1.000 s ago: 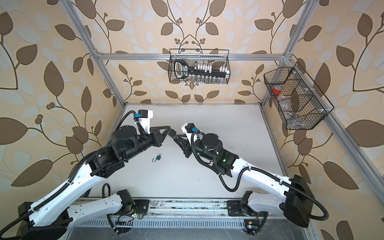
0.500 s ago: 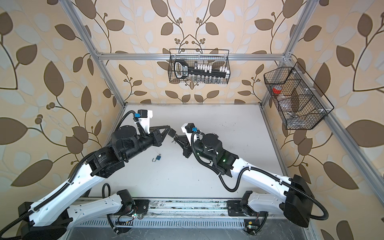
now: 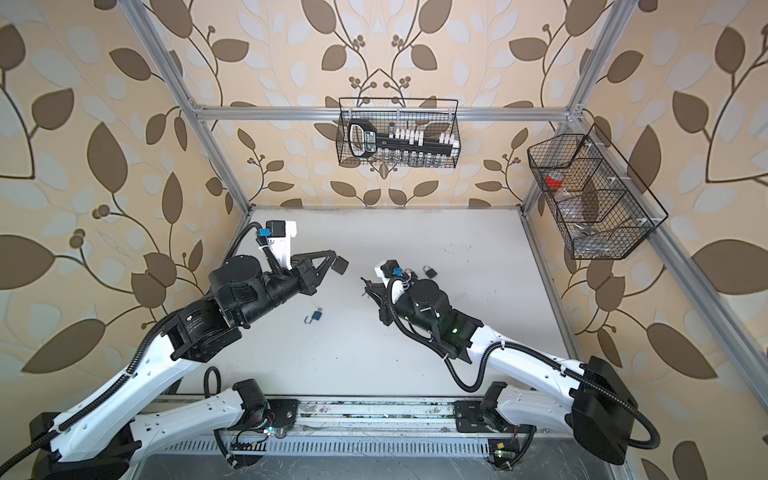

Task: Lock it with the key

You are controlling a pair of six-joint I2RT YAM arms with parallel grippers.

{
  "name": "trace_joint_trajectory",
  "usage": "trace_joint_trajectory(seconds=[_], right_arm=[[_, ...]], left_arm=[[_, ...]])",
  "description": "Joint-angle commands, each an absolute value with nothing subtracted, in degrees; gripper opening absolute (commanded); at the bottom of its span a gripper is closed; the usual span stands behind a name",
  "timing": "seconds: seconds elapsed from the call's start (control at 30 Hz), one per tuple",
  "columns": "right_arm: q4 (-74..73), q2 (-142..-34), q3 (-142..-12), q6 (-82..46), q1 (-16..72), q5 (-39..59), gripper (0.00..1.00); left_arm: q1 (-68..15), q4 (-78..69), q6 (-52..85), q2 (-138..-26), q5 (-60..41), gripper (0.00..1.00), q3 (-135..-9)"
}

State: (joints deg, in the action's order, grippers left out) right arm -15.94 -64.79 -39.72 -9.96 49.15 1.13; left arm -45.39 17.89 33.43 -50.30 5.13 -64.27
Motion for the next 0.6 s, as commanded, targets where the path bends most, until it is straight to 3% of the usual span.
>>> trace_joint_trajectory(seconds=[0.0,0.37,0.57], right_arm=[[-14.54,-63.05,-39.62,-8.97,48.28,-0.66,0.0],[-0.21,-64.37,-41.47,-15.0,47.7,-3.93,0.0],[7.03,-63.36,-40.47,-25.71,47.41,-15.48,0.0]], left_arm=[[-45.44,16.61,32.7,-49.9,5.75,0.0,-65.91],[-45.44,32.19,28.06,-54.29,7.67,0.0,-70.34],[-45.44,36.11,27.95,-60.64,2.89,0.0,-70.85]])
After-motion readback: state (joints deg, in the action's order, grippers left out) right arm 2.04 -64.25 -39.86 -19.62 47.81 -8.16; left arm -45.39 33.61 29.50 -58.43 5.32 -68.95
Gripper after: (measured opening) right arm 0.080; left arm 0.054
